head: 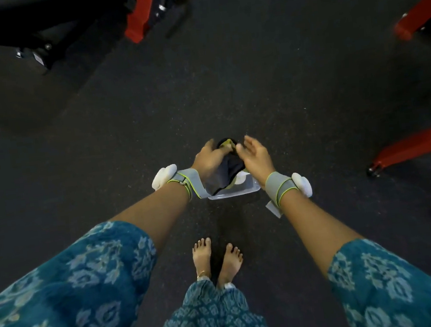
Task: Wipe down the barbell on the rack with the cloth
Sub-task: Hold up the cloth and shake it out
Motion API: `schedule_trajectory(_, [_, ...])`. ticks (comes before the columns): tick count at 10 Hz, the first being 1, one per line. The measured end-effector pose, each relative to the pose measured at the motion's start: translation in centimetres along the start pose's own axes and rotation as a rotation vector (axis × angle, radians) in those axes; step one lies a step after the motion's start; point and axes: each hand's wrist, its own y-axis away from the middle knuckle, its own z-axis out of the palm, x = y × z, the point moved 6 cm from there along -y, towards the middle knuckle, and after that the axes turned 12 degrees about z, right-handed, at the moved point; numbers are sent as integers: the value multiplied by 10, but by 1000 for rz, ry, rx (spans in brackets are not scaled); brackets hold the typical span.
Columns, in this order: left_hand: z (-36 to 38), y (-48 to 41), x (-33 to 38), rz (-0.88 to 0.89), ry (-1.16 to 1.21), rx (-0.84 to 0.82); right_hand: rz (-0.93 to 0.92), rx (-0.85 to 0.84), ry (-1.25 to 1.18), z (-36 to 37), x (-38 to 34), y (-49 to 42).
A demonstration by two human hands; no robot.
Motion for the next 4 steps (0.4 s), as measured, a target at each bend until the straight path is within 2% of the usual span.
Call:
schedule_trajectory(1, [14, -12, -27, -181, 289, -4, 221, -57, -356, 5, 4, -2])
schedule_trajectory(2, [32, -57, -101, -323, 471, -62, 309, -103, -528, 4, 4, 3])
schedule_trajectory(3, [25, -61, -114, -338, 449, -15, 339, -89, -519, 0, 5, 14])
schedule_trajectory(4, [15, -6, -40, -240, 496, 31, 361, -71, -559, -3, 1, 29])
